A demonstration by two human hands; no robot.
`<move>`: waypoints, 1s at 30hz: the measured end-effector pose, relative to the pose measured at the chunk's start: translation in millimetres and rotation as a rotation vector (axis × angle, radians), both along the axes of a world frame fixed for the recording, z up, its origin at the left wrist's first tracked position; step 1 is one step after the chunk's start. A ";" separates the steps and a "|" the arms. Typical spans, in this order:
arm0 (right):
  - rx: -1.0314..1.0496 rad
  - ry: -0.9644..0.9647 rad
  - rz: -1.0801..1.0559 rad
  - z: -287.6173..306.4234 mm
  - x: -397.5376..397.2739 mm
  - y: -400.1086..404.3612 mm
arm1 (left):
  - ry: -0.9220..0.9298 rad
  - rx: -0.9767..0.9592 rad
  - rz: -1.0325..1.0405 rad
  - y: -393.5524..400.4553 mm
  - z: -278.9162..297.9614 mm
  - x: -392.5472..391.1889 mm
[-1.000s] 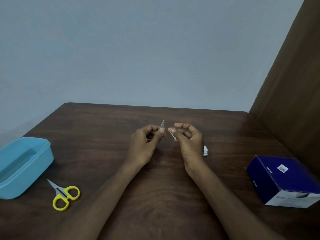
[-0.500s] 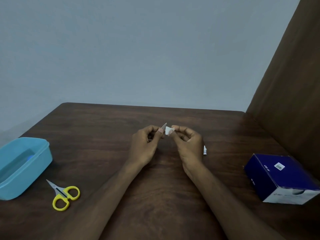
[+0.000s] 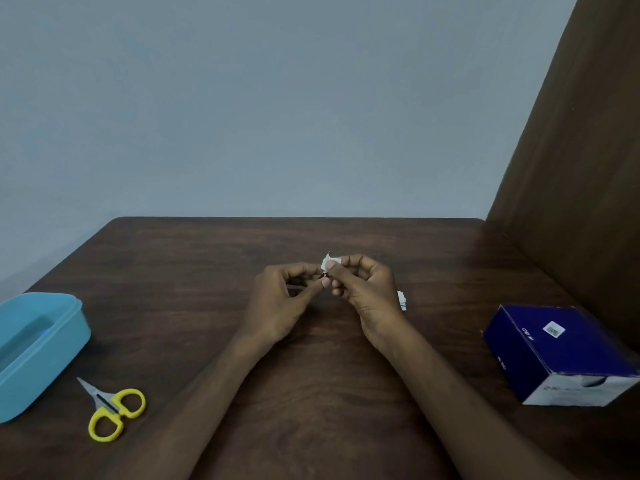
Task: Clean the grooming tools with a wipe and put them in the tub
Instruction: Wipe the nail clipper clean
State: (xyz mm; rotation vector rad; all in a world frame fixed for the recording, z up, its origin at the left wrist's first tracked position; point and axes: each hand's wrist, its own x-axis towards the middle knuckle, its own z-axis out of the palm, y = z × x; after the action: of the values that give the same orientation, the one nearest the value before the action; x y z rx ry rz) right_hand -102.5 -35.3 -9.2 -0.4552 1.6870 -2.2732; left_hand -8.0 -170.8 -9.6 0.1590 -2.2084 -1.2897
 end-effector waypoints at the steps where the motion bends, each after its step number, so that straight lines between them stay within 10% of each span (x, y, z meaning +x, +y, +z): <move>1: 0.000 0.000 0.002 0.2 0.0 0.7 | -0.001 0.002 -0.008 0.4 -0.3 0.2; 30: -0.033 -0.028 0.091 13.5 4.9 7.9 | 0.035 0.045 -0.097 4.0 4.2 1.5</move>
State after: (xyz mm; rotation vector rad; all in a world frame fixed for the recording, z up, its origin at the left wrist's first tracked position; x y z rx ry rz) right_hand -97.5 -27.3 4.3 -0.4947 1.5843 -2.2351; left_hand -6.5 -166.8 -5.5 0.0469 -2.1819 -1.3845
